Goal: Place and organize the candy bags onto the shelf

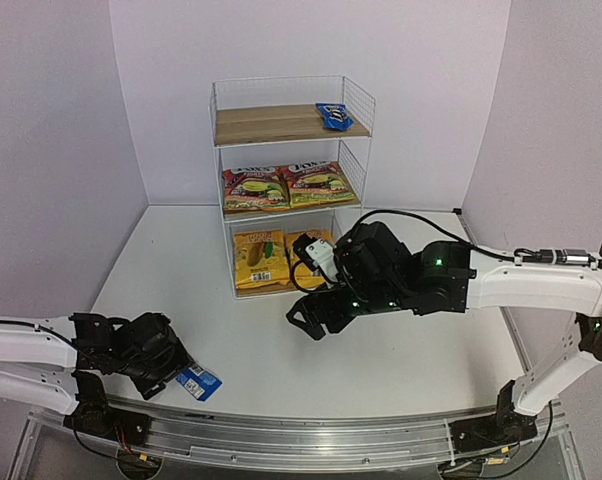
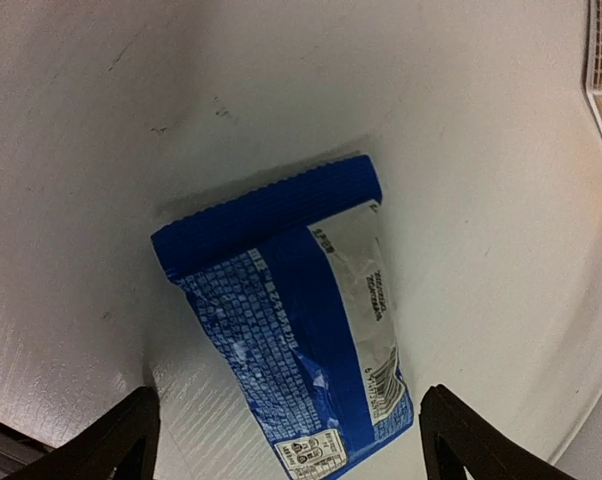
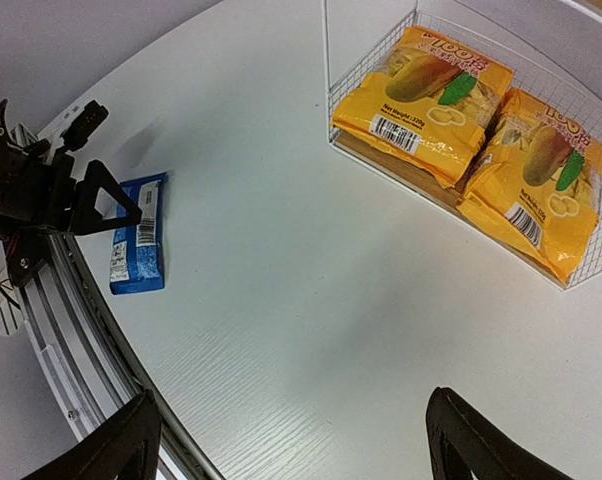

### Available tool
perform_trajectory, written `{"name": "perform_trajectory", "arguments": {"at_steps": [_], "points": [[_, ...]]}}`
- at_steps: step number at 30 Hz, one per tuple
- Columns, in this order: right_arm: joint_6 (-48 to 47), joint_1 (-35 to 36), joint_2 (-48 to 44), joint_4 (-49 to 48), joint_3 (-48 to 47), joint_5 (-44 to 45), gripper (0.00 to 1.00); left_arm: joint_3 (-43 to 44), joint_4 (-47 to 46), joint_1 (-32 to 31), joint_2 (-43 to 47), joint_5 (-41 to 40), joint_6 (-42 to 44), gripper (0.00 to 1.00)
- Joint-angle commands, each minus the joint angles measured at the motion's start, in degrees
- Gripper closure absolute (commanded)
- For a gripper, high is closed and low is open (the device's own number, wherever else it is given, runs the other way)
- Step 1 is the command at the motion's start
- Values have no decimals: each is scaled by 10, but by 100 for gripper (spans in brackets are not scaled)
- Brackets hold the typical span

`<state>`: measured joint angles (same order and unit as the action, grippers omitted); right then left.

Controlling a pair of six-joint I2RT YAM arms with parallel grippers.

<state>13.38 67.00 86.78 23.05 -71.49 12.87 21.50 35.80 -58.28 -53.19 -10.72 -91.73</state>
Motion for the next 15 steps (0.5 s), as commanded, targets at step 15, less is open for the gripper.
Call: {"name": "perform_trajectory", "arguments": {"at_steps": [15], "points": [[12, 1, -13, -28, 37, 49, 12, 55, -38, 2, -169, -37, -36, 31]]}}
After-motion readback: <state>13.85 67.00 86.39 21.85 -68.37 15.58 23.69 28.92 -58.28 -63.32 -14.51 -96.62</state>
